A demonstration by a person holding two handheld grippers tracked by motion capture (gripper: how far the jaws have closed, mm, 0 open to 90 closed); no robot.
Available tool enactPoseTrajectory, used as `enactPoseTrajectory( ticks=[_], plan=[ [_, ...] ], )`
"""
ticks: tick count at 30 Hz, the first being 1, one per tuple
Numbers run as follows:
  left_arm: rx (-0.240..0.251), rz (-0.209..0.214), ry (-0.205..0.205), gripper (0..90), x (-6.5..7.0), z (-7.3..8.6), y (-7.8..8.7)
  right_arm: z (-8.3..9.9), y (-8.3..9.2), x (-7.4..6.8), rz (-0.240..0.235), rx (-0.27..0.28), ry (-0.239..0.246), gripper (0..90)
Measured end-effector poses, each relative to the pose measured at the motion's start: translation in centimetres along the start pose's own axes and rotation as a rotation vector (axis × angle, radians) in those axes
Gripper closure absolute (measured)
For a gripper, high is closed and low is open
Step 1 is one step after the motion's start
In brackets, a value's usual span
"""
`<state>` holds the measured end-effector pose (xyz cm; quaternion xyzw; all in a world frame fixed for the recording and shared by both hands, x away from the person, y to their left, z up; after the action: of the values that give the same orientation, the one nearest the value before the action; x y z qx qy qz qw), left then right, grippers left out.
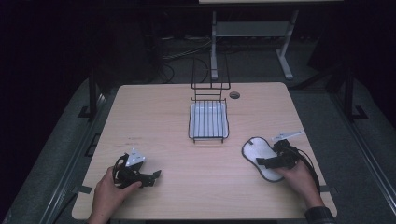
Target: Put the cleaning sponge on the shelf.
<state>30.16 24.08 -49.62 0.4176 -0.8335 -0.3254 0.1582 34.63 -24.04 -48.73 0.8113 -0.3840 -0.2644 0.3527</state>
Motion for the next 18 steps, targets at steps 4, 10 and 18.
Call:
enactPoseTrajectory(
  ticks=[4, 10, 18],
  plan=[
    [0.0, 0.0, 0.0, 12.7, 0.0, 0.0, 0.0, 0.0, 0.2, 0.1, -0.006, 0.007, -0.005, 28.9],
    [0.0, 0.0, -0.001, 12.7, 0.0, 0.0, 0.0, -0.2, 0.8, 0.1, 0.0, 0.027, 0.015, 35.5],
    [-0.001, 0.0, -0.001, 12.7, 0.0, 0.0, 0.0, -0.6, 2.2, -0.2, -0.013, 0.092, 0.025, 51.6]
  ],
)
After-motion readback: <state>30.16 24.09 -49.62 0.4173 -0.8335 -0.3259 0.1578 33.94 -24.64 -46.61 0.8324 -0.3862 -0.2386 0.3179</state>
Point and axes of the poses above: each handheld gripper's, and its own axes: y roughly backward along the jaws, z roughly out of its underside, x roughly to its right, the point moved 3 cm from there along -y, roughly forward along the jaws, and after that the axes turned 1 degree about x, right-handed, at the moved point
